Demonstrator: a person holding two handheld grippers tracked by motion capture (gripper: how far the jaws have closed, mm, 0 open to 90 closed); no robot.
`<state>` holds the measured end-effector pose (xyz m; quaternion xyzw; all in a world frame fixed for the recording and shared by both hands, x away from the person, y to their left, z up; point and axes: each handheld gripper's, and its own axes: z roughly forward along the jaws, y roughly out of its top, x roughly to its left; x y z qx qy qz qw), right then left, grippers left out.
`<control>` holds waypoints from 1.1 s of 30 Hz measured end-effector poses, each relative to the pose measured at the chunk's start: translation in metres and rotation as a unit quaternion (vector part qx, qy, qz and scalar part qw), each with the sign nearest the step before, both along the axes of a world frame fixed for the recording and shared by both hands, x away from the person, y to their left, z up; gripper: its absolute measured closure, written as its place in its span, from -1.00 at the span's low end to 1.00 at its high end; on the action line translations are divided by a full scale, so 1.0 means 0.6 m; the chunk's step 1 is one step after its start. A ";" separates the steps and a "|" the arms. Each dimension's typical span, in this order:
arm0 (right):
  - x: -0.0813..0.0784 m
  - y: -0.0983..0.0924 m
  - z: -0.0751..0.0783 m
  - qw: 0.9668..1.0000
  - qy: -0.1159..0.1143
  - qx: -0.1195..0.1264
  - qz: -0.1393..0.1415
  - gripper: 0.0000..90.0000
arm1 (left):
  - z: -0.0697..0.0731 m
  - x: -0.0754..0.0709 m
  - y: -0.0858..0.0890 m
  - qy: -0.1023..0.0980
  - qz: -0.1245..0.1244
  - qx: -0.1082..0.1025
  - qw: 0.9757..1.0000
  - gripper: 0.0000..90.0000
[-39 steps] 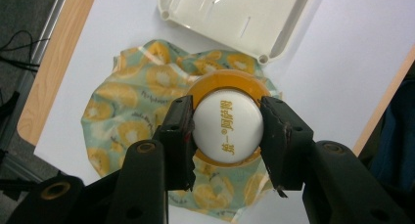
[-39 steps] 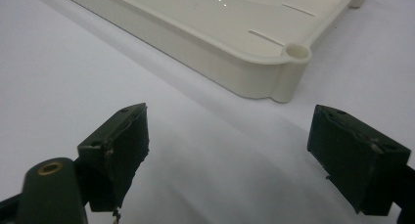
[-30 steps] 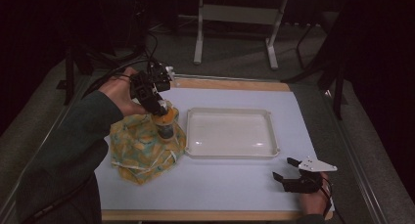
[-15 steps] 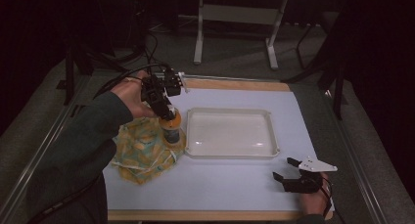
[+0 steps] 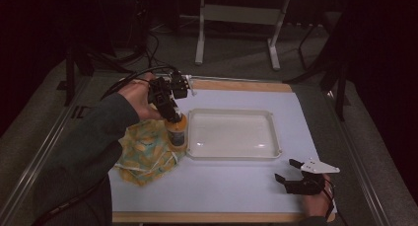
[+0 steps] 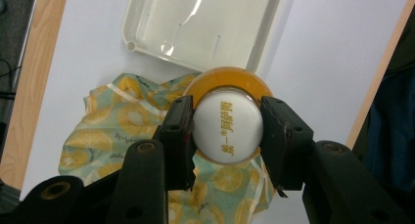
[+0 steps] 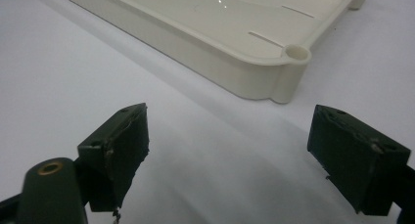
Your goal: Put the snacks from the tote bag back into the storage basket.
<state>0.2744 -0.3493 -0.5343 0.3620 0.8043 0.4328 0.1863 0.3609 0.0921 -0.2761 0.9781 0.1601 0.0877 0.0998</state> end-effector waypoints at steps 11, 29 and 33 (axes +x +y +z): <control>0.000 0.000 0.000 1.000 -0.001 0.000 0.000 -0.66 | -0.008 0.007 -0.011 0.005 -0.006 0.011 1.000 0.31; 0.001 0.000 0.000 1.000 0.000 0.000 0.001 -0.66 | -0.015 0.014 -0.048 0.003 -0.029 0.003 1.000 0.31; 0.001 -0.001 0.000 1.000 0.000 0.001 0.001 -0.66 | -0.019 0.017 -0.057 0.003 -0.033 0.003 0.999 0.31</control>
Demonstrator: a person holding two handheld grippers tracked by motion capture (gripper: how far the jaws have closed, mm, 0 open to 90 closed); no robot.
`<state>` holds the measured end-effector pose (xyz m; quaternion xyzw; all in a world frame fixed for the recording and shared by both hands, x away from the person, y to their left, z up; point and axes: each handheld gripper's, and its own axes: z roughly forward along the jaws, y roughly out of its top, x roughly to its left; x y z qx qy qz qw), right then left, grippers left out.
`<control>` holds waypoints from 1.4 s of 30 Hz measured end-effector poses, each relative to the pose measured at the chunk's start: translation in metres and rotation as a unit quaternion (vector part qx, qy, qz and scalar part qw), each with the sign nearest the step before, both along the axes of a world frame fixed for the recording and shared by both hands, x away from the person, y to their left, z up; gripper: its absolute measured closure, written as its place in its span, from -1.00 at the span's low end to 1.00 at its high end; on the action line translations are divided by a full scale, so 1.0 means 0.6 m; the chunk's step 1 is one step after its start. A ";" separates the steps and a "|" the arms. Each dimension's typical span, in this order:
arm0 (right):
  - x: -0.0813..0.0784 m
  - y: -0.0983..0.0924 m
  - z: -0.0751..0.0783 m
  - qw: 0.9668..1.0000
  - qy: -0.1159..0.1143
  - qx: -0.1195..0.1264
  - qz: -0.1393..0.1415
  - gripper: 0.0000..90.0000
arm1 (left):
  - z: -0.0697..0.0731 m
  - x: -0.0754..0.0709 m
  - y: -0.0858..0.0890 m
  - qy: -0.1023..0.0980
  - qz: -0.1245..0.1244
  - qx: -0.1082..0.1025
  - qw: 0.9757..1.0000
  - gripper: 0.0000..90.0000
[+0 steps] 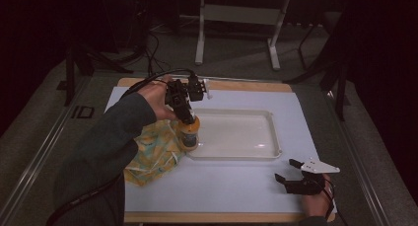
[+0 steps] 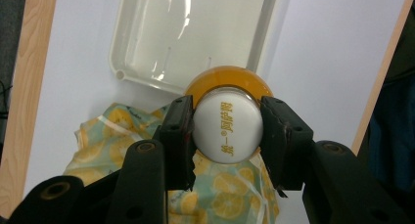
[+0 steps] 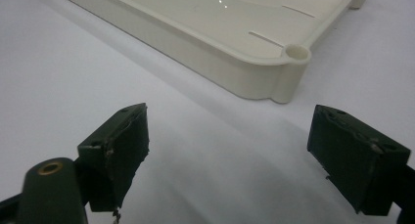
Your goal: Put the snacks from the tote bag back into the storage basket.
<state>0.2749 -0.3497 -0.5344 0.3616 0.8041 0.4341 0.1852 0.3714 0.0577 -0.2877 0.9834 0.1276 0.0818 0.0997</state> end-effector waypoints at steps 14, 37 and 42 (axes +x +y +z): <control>0.000 0.000 0.000 1.000 0.000 0.001 0.000 -0.66 | -0.007 0.003 -0.024 0.002 -0.006 -0.002 1.000 0.31; 0.000 0.000 0.000 1.000 0.000 0.001 0.000 -0.66 | -0.038 0.010 -0.051 -0.004 -0.011 0.006 1.000 0.31; 0.000 0.000 0.000 1.000 -0.001 0.000 0.000 -0.66 | -0.055 0.014 -0.060 0.005 -0.014 0.007 1.000 0.31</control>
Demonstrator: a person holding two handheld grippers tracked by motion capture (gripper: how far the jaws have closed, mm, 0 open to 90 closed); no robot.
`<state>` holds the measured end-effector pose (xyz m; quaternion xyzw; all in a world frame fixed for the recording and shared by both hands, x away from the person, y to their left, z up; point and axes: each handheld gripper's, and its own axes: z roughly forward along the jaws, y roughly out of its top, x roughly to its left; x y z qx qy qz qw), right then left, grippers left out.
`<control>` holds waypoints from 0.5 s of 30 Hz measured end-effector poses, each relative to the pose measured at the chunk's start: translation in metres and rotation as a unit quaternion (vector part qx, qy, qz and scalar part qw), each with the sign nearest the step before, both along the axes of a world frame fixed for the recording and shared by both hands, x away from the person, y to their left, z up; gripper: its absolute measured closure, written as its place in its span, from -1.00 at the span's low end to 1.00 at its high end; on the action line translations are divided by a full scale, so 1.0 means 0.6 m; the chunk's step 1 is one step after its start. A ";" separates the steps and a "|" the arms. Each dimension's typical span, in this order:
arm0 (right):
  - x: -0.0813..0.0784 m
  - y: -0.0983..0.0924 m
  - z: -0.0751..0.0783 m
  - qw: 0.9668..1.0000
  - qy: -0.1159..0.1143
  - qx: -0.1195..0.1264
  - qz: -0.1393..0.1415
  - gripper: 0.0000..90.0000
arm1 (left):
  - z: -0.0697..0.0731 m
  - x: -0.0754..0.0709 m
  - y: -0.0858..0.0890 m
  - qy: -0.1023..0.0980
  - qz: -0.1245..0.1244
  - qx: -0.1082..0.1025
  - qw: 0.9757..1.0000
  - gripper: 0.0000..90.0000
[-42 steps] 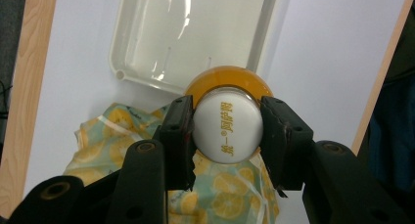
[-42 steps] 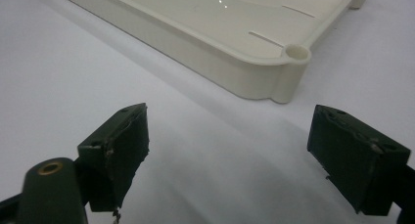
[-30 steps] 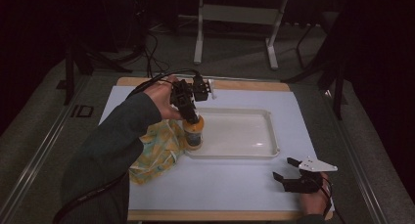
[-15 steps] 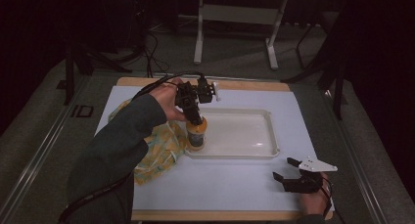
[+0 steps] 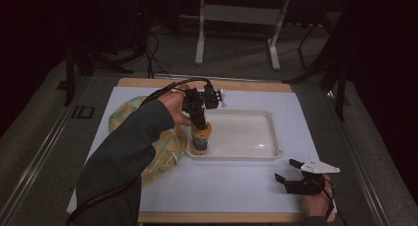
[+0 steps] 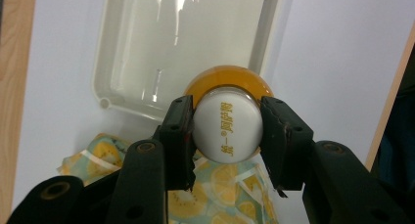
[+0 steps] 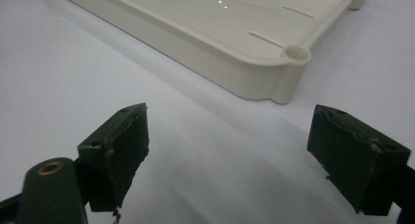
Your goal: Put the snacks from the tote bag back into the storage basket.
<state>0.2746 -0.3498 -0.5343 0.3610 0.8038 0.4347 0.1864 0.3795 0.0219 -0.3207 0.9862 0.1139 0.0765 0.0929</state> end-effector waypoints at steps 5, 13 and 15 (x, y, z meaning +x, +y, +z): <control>0.000 0.000 0.000 1.000 0.001 0.002 0.000 -0.67 | -0.005 0.002 -0.002 0.001 -0.001 0.001 1.000 0.31; 0.000 0.000 0.000 1.000 0.001 0.001 0.000 -0.66 | -0.012 0.005 -0.001 0.002 0.003 0.006 1.000 0.31; 0.000 0.000 0.000 1.000 0.001 0.002 0.000 -0.67 | -0.015 0.005 -0.001 0.003 0.003 0.010 1.000 0.31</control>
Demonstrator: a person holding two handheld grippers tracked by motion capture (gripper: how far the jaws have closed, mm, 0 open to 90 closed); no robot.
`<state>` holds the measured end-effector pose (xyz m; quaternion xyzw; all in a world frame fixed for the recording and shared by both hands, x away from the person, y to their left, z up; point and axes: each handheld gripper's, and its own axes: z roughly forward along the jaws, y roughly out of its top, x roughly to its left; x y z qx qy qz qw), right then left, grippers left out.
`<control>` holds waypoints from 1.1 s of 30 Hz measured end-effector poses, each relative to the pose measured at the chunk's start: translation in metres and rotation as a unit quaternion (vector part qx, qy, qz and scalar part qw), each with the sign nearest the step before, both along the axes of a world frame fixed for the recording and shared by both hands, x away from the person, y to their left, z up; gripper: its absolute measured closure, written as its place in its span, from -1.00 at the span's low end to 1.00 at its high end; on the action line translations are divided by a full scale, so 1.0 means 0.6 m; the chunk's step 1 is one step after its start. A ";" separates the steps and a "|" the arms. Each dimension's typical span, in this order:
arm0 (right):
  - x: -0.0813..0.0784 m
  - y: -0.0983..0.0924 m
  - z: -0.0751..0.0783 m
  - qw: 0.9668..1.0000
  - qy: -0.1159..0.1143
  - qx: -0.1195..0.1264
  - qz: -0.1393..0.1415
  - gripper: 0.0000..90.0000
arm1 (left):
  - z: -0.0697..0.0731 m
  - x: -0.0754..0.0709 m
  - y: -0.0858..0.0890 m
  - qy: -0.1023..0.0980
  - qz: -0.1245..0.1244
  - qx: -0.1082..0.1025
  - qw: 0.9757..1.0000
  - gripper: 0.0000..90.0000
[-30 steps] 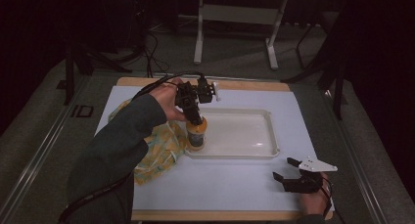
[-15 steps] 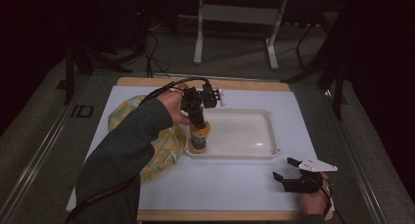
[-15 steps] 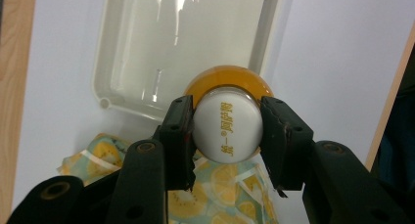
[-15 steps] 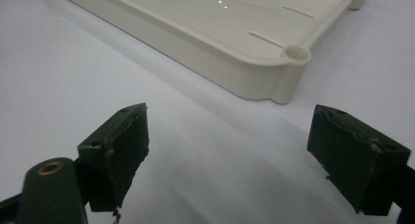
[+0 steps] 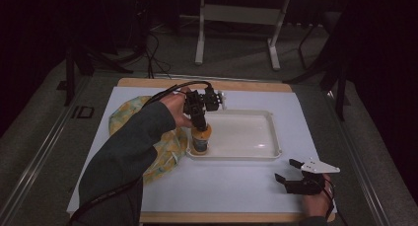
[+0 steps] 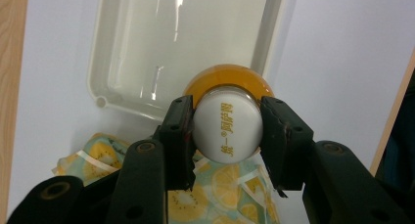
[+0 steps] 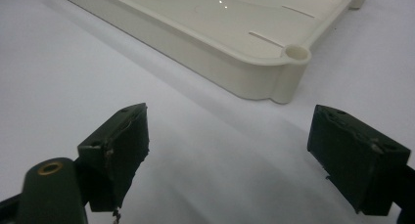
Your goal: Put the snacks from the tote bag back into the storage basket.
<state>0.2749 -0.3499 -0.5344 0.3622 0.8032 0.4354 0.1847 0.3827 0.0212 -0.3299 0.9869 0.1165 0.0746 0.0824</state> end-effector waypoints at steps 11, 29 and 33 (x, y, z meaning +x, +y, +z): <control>-0.002 0.000 0.000 1.000 -0.004 0.001 0.001 -0.66 | -0.009 0.006 0.005 0.004 0.002 0.010 1.000 0.31; -0.002 0.001 0.000 1.000 -0.004 -0.003 0.000 -0.66 | -0.027 0.009 -0.004 0.013 -0.003 0.027 1.000 0.30; -0.002 0.000 0.000 1.000 -0.004 -0.002 0.000 -0.66 | -0.032 0.009 -0.007 0.016 0.000 0.033 0.999 0.30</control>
